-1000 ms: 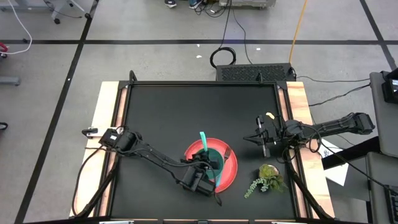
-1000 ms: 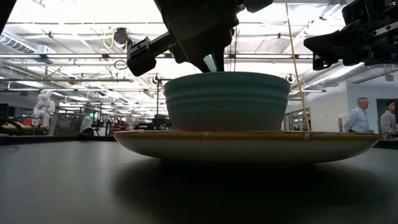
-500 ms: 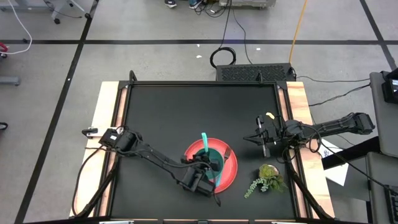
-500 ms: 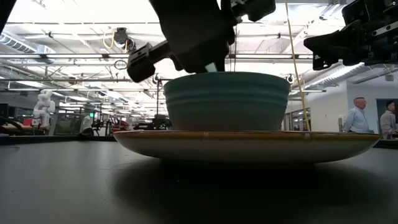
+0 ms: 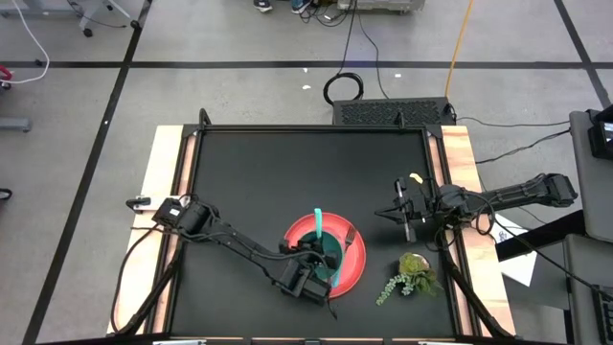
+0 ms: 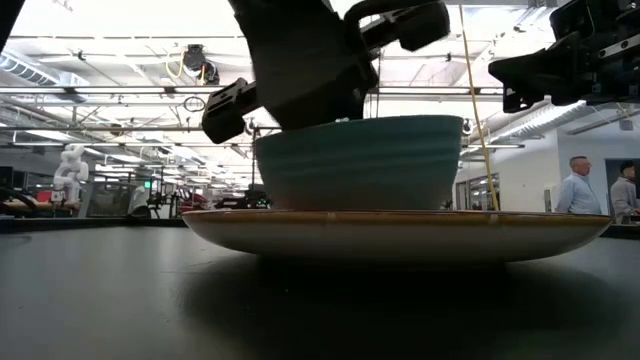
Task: Set table place
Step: Put the green spoon into the green bowl on the orange plate
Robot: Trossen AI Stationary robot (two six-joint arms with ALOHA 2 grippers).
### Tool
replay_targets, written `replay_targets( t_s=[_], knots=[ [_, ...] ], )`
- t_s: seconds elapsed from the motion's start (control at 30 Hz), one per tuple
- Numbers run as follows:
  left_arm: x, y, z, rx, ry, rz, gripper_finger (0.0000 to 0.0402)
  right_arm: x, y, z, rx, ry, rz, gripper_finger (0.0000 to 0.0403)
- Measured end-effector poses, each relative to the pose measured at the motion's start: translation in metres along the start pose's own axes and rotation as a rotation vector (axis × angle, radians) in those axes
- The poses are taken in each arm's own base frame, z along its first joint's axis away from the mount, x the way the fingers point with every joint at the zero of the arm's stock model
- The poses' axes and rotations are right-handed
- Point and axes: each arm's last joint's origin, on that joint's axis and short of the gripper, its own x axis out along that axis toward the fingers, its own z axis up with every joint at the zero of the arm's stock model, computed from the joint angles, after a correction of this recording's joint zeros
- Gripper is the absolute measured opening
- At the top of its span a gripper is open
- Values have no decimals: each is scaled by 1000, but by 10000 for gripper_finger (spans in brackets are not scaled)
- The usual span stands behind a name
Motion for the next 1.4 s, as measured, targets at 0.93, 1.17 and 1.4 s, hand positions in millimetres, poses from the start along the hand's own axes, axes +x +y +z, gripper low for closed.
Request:
replay_targets(
  t_s=[0.93, 1.17, 1.4],
  knots=[
    [-21, 20, -20, 93, -99, -5, 37, 0, 0, 1, -15, -4, 0, 0],
    [-21, 19, -20, 70, -100, -11, 37, 0, 0, 2, -7, -16, -1, 0],
    [-21, 18, -19, 88, -128, -23, 37, 0, 0, 2, -5, -16, -2, 0]
  ],
)
